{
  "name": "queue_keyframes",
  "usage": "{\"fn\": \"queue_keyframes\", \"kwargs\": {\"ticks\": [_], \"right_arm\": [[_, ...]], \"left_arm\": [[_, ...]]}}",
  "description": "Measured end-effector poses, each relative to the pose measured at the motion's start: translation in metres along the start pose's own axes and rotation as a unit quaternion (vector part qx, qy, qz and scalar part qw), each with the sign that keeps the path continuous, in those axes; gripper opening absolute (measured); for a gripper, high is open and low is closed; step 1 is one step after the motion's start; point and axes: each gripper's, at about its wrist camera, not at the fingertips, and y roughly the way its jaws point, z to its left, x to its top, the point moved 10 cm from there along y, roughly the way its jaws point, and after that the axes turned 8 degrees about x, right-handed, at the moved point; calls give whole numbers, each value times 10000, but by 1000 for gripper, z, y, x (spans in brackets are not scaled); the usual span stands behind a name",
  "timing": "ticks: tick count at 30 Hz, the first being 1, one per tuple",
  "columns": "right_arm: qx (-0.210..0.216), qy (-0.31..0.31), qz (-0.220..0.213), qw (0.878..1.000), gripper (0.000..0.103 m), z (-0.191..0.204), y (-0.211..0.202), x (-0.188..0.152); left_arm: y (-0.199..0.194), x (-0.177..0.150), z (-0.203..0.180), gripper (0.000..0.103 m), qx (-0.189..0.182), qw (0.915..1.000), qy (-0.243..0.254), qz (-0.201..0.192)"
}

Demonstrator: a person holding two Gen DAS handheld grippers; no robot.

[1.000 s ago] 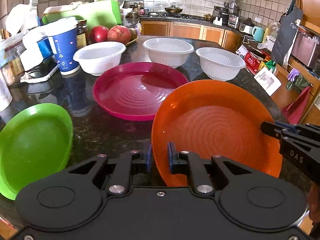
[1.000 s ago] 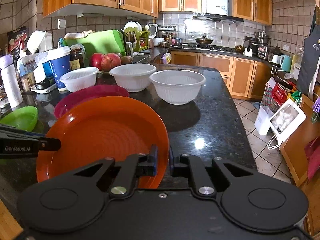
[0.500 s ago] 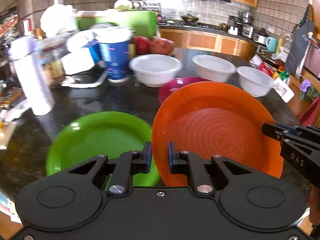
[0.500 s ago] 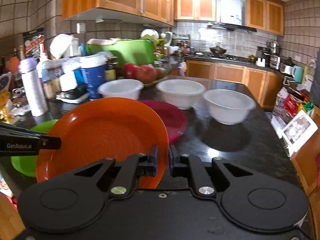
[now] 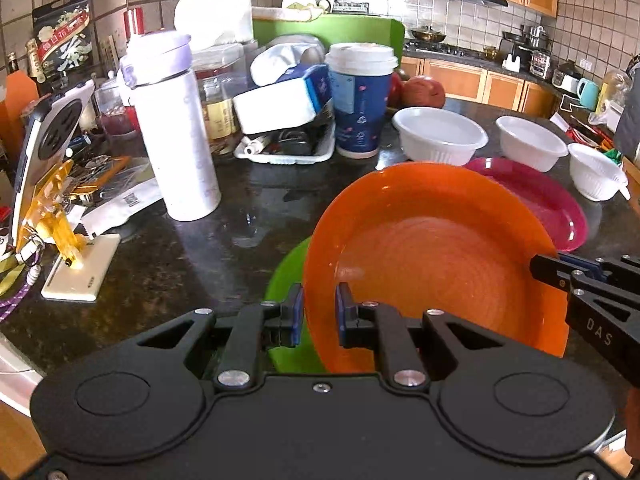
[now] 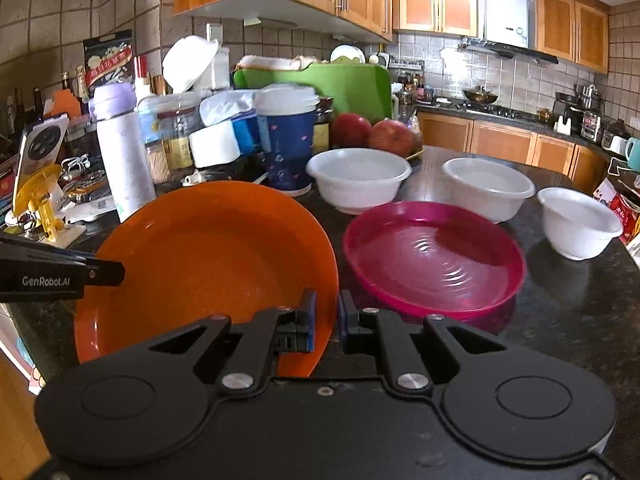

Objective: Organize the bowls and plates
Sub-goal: 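Carry the orange plate onto the green plate and open the left tool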

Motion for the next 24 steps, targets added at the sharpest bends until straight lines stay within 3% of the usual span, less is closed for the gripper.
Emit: {"fn": "queue_keyframes", "kwargs": {"ticks": [11, 16, 18, 20, 22, 24], "right_arm": [[-300, 142, 192, 9993, 13, 19, 21, -8], [-391, 204, 282, 9986, 13, 19, 29, -11], [-430, 202, 299, 9984, 14, 19, 31, -13], [-436, 198, 270, 9985, 15, 20, 31, -13], [-490, 128, 170, 9986, 26, 22, 29, -11], [-569, 9, 19, 9984, 53, 25, 26, -9]], "left_arm": [[27, -8, 17, 21, -243, 9993, 177, 202], [30, -6, 17, 22, -224, 9992, 322, 52], [31, -6, 17, 25, -217, 9992, 342, 9], [31, -6, 18, 39, -233, 9992, 326, -53], [28, -5, 18, 50, -304, 9990, 314, -125], [23, -2, 19, 57, -375, 9985, 280, -282]]}}
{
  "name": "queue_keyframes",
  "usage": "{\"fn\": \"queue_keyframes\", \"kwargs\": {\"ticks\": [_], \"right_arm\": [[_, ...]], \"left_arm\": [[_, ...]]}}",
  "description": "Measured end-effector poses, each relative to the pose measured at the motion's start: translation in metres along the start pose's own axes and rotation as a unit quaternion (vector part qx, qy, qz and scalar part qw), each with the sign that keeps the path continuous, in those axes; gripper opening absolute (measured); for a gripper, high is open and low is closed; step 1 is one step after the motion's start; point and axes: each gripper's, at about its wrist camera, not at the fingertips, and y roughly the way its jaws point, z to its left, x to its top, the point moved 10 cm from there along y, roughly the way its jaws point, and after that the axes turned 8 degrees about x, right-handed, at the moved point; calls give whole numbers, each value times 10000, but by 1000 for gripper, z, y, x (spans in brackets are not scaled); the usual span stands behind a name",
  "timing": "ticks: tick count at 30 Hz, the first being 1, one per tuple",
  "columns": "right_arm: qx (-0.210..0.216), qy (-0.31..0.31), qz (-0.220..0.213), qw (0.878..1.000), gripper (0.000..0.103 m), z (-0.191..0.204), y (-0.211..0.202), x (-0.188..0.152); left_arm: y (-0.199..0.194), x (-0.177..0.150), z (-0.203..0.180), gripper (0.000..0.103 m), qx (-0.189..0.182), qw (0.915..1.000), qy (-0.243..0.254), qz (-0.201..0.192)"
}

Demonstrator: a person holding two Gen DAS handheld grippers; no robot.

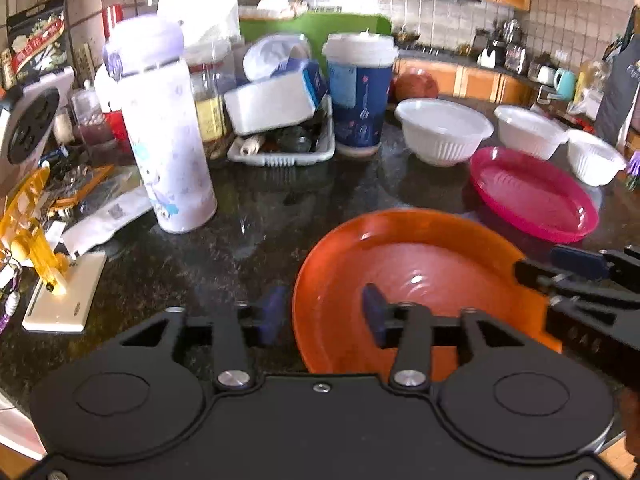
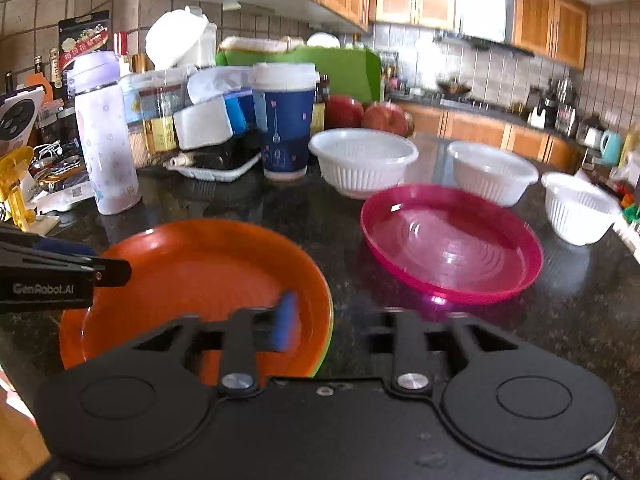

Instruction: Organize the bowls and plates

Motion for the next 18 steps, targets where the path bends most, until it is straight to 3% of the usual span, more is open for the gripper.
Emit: {"fn": "queue_keyframes", "kwargs": {"ticks": [4, 10, 13, 18], "right_arm": [[-235, -145, -405, 9988, 76, 0, -9, 7], [-938, -79, -756, 9927, 79, -15, -22, 13], [-1048, 192, -804, 9911, 79, -29, -29, 13], [-1426, 800, -1169, 9796, 79, -68, -58, 19]], "left_arm": [[-12, 9, 2, 71, 38, 9994, -9, -333], [-16, 16, -1, 78, -94, 9994, -134, -312], [-14, 17, -2, 84, 0, 9995, -218, -238], [-14, 21, -12, 84, -78, 9995, -185, -257]]}}
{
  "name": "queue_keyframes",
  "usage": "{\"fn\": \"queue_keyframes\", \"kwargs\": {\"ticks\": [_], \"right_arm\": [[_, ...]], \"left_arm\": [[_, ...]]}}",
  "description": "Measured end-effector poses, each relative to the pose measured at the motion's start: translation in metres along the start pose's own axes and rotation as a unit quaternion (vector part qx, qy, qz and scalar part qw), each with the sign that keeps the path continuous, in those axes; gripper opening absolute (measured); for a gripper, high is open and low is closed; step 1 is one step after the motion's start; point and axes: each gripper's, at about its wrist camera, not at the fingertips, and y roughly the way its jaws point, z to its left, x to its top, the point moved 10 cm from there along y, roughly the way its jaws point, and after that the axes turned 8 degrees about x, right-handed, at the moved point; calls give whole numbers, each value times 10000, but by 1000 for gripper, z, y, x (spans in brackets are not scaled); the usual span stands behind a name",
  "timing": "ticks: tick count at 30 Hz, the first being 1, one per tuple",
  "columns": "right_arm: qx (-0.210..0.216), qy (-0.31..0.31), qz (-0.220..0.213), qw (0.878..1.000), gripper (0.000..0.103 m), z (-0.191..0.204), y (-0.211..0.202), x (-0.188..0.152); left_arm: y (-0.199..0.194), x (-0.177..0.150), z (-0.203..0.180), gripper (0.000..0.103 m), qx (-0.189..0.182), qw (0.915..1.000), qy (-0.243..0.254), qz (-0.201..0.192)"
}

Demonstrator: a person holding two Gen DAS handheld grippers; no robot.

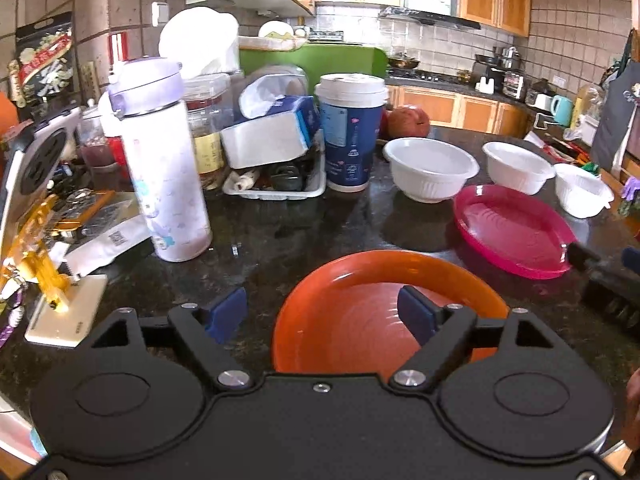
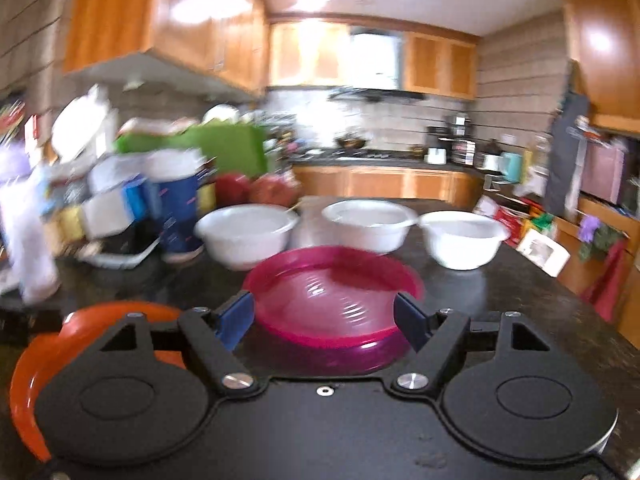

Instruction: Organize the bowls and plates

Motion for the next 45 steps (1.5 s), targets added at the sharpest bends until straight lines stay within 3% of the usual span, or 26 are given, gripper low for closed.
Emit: {"fn": "queue_keyframes", "kwargs": {"ticks": [4, 8, 15, 22, 26, 29, 35, 40, 45], "right_arm": [[-221, 717, -351, 9966, 79, -43, -15, 17], [-503, 977, -717, 9914, 82, -82, -29, 35], [-505, 346, -751, 9953, 83, -116, -31, 48], [-44, -424, -1225, 9916, 82, -129, -32, 72], [315, -1019, -1309, 9856, 81, -123, -21, 80], [567, -1171, -1103, 9853, 79, -125, -2, 77], [1156, -1018, -412, 9872, 65, -127, 37, 62], [1405, -850, 173, 9863, 54, -121, 78, 49], [1596, -605, 650, 9832, 50, -120, 107, 34]], "left_arm": [[-4, 7, -14, 84, -113, 9998, 46, -123], [-7, 18, -32, 84, -233, 9994, 73, -245], [-2, 32, -70, 83, -310, 9993, 6, -211], [-2, 48, -110, 83, -577, 9973, -371, -276], [4, 58, -129, 80, -370, 9977, -460, -340], [13, 61, -140, 78, -221, 9985, -419, -290], [35, 60, -155, 67, 37, 9997, -208, -123], [56, 53, -162, 61, 145, 9994, -206, 251], [77, 45, -165, 56, 203, 9974, -217, 656]]}}
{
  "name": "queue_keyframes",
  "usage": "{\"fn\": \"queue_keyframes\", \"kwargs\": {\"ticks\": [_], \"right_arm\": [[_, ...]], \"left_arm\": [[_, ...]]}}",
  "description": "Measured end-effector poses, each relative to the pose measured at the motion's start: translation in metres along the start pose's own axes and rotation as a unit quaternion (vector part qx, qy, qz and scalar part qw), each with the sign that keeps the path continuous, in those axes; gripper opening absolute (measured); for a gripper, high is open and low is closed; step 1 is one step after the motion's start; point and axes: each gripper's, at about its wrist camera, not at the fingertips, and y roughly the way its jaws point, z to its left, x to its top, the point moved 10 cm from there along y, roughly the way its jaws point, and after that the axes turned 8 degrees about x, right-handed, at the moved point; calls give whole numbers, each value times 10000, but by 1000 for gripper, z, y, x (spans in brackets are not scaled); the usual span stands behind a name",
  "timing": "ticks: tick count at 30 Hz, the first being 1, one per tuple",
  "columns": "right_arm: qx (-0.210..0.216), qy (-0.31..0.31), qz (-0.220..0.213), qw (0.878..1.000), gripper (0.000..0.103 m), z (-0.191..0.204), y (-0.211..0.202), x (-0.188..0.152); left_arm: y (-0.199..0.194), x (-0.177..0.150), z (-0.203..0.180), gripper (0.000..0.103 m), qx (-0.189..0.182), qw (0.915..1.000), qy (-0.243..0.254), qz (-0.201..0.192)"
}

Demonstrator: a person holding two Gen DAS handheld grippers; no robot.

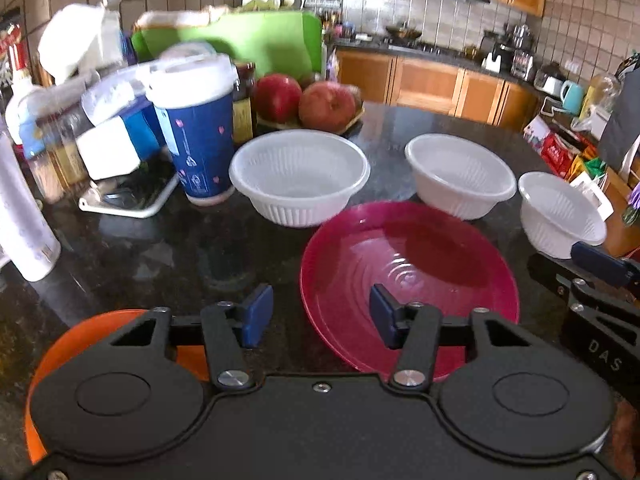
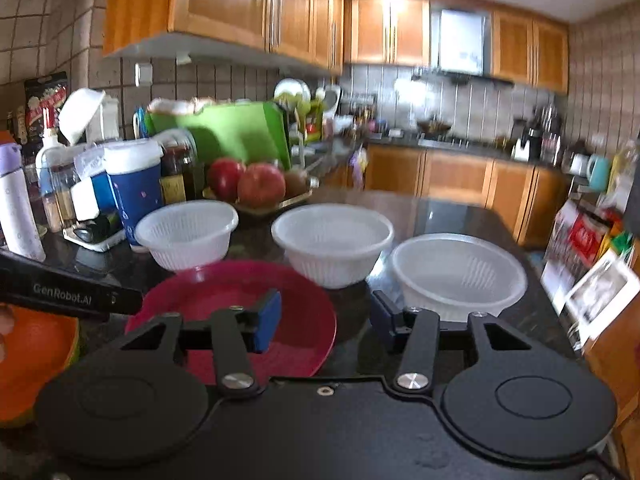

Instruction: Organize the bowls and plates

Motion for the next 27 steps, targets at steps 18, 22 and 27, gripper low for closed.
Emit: {"fn": "queue_keyframes", "kwargs": {"ticks": [18, 22, 27], "right_arm": [[97, 436, 858, 9953, 35, -14, 79, -18], [193, 543, 940, 9939, 27, -13, 84, -22], [169, 500, 935, 9942, 22, -12, 86, -23]], "left_arm": [[44, -2, -6, 45, 144, 9977, 46, 663], [46, -4, -7, 43, 73, 9971, 82, 755], [48, -3, -8, 39, 114, 9973, 147, 716]]}}
